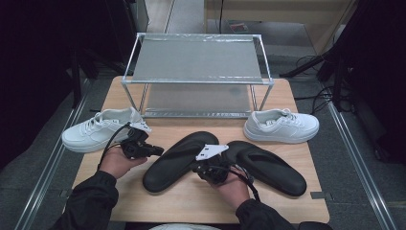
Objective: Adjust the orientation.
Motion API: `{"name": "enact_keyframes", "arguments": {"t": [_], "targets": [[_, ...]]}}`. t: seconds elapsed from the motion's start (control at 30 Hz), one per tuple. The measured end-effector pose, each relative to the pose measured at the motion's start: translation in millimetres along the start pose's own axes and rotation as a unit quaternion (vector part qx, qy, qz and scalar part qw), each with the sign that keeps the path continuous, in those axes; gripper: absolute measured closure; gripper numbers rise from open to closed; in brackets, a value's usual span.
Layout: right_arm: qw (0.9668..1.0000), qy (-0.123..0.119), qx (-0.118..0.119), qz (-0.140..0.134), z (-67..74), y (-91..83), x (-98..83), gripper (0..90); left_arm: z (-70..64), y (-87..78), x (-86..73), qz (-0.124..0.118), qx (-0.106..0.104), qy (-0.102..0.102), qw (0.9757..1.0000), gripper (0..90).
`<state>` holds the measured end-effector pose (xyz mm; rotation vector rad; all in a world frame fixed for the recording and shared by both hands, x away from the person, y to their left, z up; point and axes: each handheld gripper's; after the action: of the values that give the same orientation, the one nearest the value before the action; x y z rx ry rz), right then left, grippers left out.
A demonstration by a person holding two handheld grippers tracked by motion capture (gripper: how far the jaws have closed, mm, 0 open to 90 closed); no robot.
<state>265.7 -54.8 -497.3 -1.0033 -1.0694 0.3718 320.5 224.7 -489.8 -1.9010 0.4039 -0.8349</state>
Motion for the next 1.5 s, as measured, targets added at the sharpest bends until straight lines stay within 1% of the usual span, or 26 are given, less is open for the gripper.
{"name": "enact_keyframes", "arguments": {"t": [0.03, 0.07, 0.13, 0.17, 0.27, 0.37, 0.43, 0.57, 0.73, 0.97, 1.2, 1.3, 1.5], "targets": [[1.0, -0.003, 0.0, 0.001, 0.5, 1.6, 0.7, 90.0, 2.8, 2.0, -2.8, 0.0, 0.009, -0.002, 1.0, 87.8], [1.0, -0.003, 0.0, 0.001, 0.5, 1.6, 0.7, 90.0, 2.8, 2.0, -2.8, 0.0, 0.009, -0.002, 1.0, 87.7], [1.0, -0.006, -0.001, 0.004, 0.8, 4.6, 1.6, 90.0, 7.0, 3.7, -5.1, 0.003, 0.015, -0.008, 0.9999, 87.8], [0.9999, -0.004, -0.001, 0.009, 0.5, 6.8, 2.0, 90.0, 9.7, 6.6, -6.6, 0.013, 0.01, -0.021, 0.9996, 88.2], [0.9999, -0.002, 0.0, 0.01, -0.8, 8.5, 2.2, 89.2, 8.7, 10.2, -7.7, 0.019, 0.013, -0.024, 0.9994, 88.6], [0.9999, 0.0, 0.001, 0.012, -3.6, 10.3, 2.5, 88.9, 7.9, 13.6, -7.1, 0.027, 0.021, -0.021, 0.9992, 88.9], [0.9999, 0.0, -0.001, 0.012, -4.3, 10.9, 2.6, 89.0, 8.6, 13.8, -7.4, 0.026, 0.016, -0.024, 0.9993, 88.9], [0.9999, -0.003, -0.004, 0.014, -3.9, 11.2, 2.5, 89.8, 8.8, 14.1, -7.9, 0.025, 0.012, -0.028, 0.9992, 89.3], [0.9999, 0.0, -0.003, 0.013, -4.2, 11.6, 2.4, 89.8, 9.2, 14.2, -8.5, 0.023, 0.008, -0.036, 0.9991, 89.4], [0.9999, -0.001, -0.003, 0.011, -6.1, 12.5, 3.1, 90.0, 7.7, 14.5, -8.7, 0.023, 0.009, -0.037, 0.999, 90.0], [0.9999, 0.0, -0.005, 0.013, -7.1, 11.7, 2.9, 90.0, 5.9, 15.2, -8.5, 0.026, 0.006, -0.035, 0.999, 90.0], [0.9999, 0.0, -0.005, 0.013, -8.1, 11.4, 2.7, 90.0, 4.9, 15.6, -8.2, 0.028, 0.005, -0.03, 0.9991, 90.0], [0.9999, 0.001, -0.007, 0.014, -8.5, 11.4, 2.5, 90.0, 3.3, 16.1, -7.8, 0.029, 0.004, -0.03, 0.9991, 90.0]]}}
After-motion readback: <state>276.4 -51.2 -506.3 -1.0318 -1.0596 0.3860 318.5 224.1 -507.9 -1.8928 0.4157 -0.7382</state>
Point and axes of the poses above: each handheld gripper's, and its own axes: y roughly forward along the jaws, x roughly out of its top, z roughly to its left, and after that the axes turned 13 degrees about z, right-handed
